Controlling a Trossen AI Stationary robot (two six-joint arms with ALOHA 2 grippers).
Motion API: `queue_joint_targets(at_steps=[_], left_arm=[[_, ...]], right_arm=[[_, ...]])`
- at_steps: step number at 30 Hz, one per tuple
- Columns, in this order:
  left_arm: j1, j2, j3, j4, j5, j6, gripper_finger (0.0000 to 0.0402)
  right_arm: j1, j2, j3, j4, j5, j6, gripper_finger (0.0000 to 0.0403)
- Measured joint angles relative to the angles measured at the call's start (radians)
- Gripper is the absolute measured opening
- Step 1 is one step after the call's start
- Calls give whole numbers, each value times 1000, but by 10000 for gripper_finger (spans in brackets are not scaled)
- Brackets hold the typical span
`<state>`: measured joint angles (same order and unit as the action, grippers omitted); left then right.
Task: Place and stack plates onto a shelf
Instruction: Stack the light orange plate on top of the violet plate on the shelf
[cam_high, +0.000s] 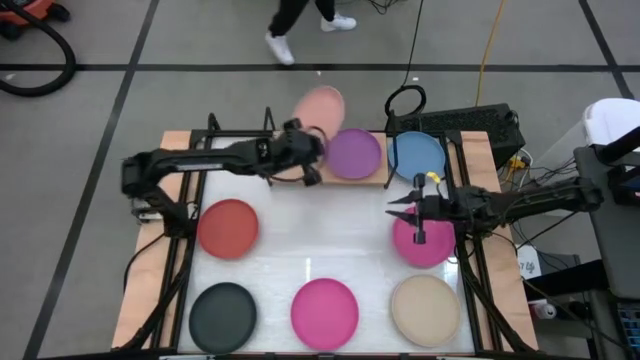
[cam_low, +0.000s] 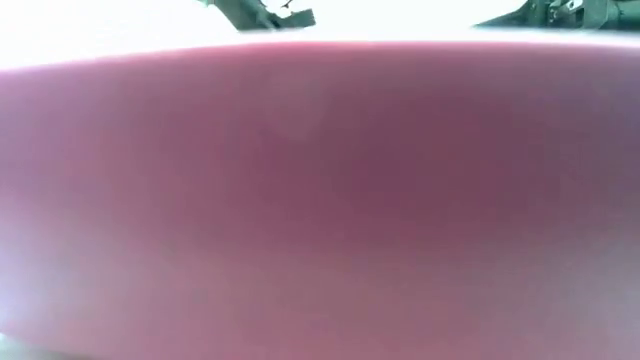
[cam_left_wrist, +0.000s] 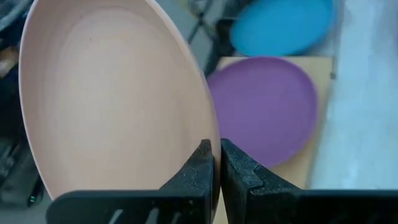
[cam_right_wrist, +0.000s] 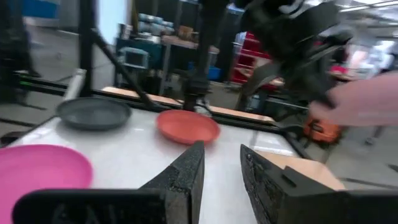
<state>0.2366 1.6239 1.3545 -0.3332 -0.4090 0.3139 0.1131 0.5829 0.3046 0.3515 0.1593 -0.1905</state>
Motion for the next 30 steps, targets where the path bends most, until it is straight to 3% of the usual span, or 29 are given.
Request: queue_joint_targets(at_steps=[4,12,30], left_arm=[[-21,117,64,15,19,91,12],[-24,259,120,122,89,208,12],[-8,314,120,129,155,209,13]], right_arm=[[0,-89,0,-83,71,-5,86],[0,-160,0,-125,75,-5,86],[0,-159,0,-141,75,-1,86]])
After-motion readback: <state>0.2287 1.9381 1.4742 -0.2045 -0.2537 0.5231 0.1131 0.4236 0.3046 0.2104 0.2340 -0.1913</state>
